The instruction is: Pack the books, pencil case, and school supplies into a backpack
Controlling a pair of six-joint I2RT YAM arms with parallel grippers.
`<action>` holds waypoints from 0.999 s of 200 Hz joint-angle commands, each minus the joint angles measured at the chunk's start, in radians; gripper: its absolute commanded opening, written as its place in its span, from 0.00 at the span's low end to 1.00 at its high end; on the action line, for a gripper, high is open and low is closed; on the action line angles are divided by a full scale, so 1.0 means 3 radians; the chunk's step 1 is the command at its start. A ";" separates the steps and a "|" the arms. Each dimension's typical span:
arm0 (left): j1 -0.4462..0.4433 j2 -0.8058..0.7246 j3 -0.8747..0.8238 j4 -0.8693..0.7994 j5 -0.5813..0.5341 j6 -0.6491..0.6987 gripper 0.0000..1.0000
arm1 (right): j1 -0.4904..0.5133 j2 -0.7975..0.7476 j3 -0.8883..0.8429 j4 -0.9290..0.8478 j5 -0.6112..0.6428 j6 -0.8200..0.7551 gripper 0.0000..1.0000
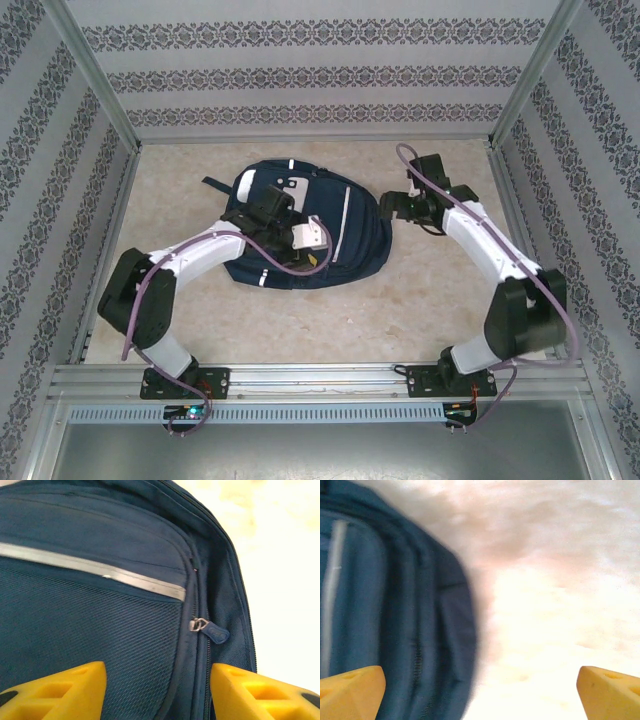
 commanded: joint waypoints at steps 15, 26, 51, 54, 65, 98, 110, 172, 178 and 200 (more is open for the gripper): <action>-0.0192 0.0148 -0.0057 0.0414 -0.0306 0.0544 0.59 | -0.0231 -0.0402 -0.0257 -0.0461 0.0333 0.0161 0.98; -0.0203 0.0186 -0.0073 0.0433 -0.0301 0.0557 0.59 | -0.0305 -0.0501 -0.0332 -0.0460 0.0042 0.0238 0.98; -0.0221 0.0239 -0.0078 0.0435 -0.0401 0.0414 0.58 | -0.0308 -0.0592 -0.0431 -0.0384 -0.0755 0.0249 0.91; -0.0224 0.0239 -0.0084 0.0435 -0.0414 0.0406 0.58 | -0.0296 -0.0600 -0.0448 -0.0357 -0.0841 0.0256 0.90; -0.0229 0.0249 -0.0108 0.0452 -0.0484 0.0402 0.58 | -0.0245 -0.0623 -0.0524 -0.0271 -0.1104 0.0313 0.86; -0.0229 0.0337 0.0044 0.0065 -0.0520 0.0426 0.56 | 0.0002 -0.0713 -0.0765 0.0033 -0.1426 0.0352 0.77; -0.0236 0.0375 0.0088 -0.0059 -0.0501 0.0424 0.56 | 0.0054 -0.0744 -0.0857 0.0130 -0.1455 0.0394 0.76; -0.0232 0.0234 0.0002 0.0194 -0.0511 0.0086 0.08 | 0.0378 -0.0813 -0.1120 0.0483 -0.1946 0.0446 0.70; -0.0229 0.0183 -0.0018 0.0256 -0.0433 -0.0023 0.01 | 0.0457 -0.0799 -0.1113 0.0477 -0.2001 0.0389 0.70; -0.0200 0.0072 0.0022 0.0268 -0.0131 -0.0283 0.00 | 0.0694 -0.0879 -0.1219 0.0607 -0.1882 0.0268 0.71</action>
